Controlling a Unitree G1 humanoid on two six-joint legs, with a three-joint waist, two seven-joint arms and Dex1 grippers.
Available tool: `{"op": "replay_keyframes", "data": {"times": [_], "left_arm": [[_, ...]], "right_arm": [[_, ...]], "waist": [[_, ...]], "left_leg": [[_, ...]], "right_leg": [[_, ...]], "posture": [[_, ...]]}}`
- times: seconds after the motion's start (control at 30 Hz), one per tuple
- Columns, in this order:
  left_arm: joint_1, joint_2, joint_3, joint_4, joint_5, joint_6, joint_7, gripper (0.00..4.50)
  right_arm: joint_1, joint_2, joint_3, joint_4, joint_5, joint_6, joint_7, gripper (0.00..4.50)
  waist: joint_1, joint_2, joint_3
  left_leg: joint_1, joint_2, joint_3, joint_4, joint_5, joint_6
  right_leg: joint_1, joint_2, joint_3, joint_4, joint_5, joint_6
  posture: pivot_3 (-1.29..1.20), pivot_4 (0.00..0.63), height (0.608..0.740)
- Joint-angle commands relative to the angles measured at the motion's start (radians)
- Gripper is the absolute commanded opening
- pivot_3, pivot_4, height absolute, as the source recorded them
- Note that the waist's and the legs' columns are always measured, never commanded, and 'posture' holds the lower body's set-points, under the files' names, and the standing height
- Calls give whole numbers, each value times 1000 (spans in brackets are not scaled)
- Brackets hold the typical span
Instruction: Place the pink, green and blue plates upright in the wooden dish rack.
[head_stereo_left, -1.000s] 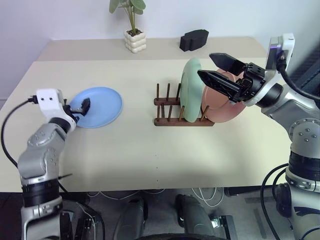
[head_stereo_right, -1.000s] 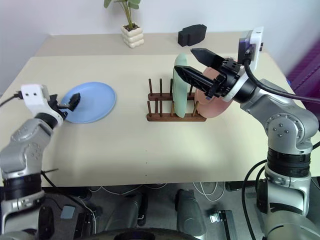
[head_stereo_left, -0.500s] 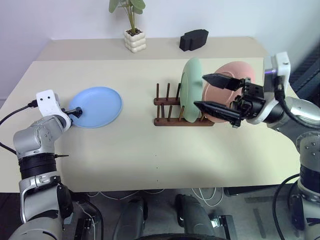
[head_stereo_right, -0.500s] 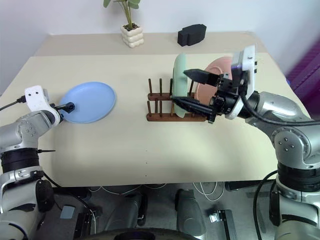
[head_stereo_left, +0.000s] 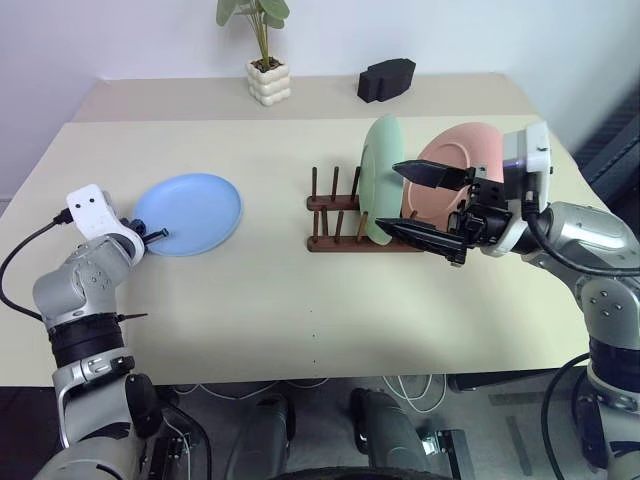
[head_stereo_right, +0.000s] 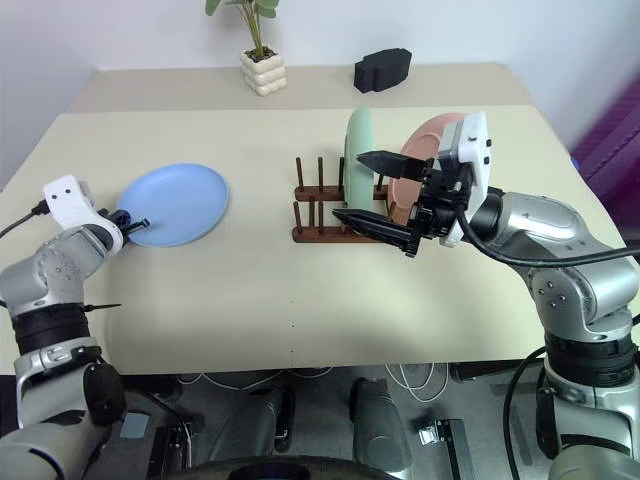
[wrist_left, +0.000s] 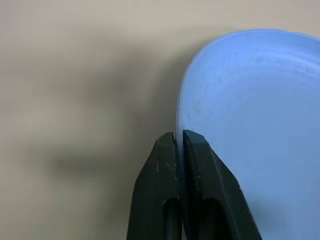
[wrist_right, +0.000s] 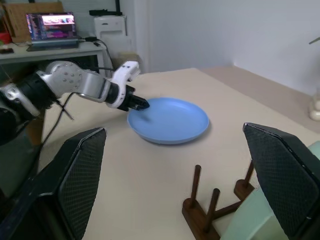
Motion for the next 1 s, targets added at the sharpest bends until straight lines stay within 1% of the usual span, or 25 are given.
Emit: {"op": "replay_keyframes", "data": {"times": [0.03, 0.1, 0.2, 0.33, 0.4, 0.5, 0.6, 0.83, 1.0], "left_arm": [[-28, -39, 43, -135, -51, -138, -20, 20], [-52, -60, 34, -207, -56, -219, -32, 20], [-87, -66, -19, -281, -34, -307, -50, 20], [-129, -63, -115, -356, -2, -334, -68, 20], [-154, -67, -150, -389, -4, -318, -62, 20], [-181, -65, -210, -437, 7, -276, -47, 20], [-212, -73, -271, -500, 29, -205, -6, 20], [-273, -108, -321, -629, 20, -74, 51, 20], [-280, -136, -328, -684, -9, -6, 48, 20]], "right_arm": [[-59, 15, 38, 24, -115, -78, -29, 4500], [-83, 18, 71, 32, -181, -121, -31, 4500], [-98, 16, 149, 30, -309, -220, -13, 4500], [-129, 49, 255, 35, -461, -341, -16, 4500], [-159, 83, 300, 49, -528, -388, -30, 4500], [-208, 113, 368, 102, -671, -478, -58, 4500], [-264, 155, 410, 176, -779, -547, -99, 4500], [-328, 231, 470, 268, -939, -637, -139, 4500], [-345, 269, 482, 313, -1017, -662, -174, 4500]], "waist": [[3, 0, 0], [4, -1, 1], [5, -2, 1], [1, -2, 1], [-3, -2, 1], [-6, -2, 1], [-3, -2, 1], [-3, -2, 1], [-4, -2, 1]], "left_leg": [[0, 0, 0, 0, 0, 0], [-1, 0, 0, 1, 0, -1], [-2, -1, -1, 0, 0, -1], [-2, -3, 0, 0, 1, -1], [-2, -3, 0, 0, 1, -1], [-1, -3, 0, 0, 1, -2], [-1, -3, 0, 0, 1, -2], [-1, -4, -1, 0, 1, -2], [-1, -4, -1, 0, 1, -2]], "right_leg": [[0, 0, 0, 0, 0, 0], [0, -1, 0, 0, 0, 0], [0, -1, 0, -1, 0, 0], [-1, -1, 0, -1, 1, 0], [-1, 0, 0, -1, 1, 2], [-1, 1, 0, 0, 2, 2], [-1, 1, 0, 0, 2, 2], [-1, 1, 0, 0, 2, 2], [-1, 1, 0, 0, 2, 2]], "posture": [[0, 150, 730], [0, 150, 730], [0, 150, 730], [0, 150, 730], [0, 150, 730], [0, 150, 730], [0, 150, 730], [0, 150, 730], [0, 150, 730]]}}
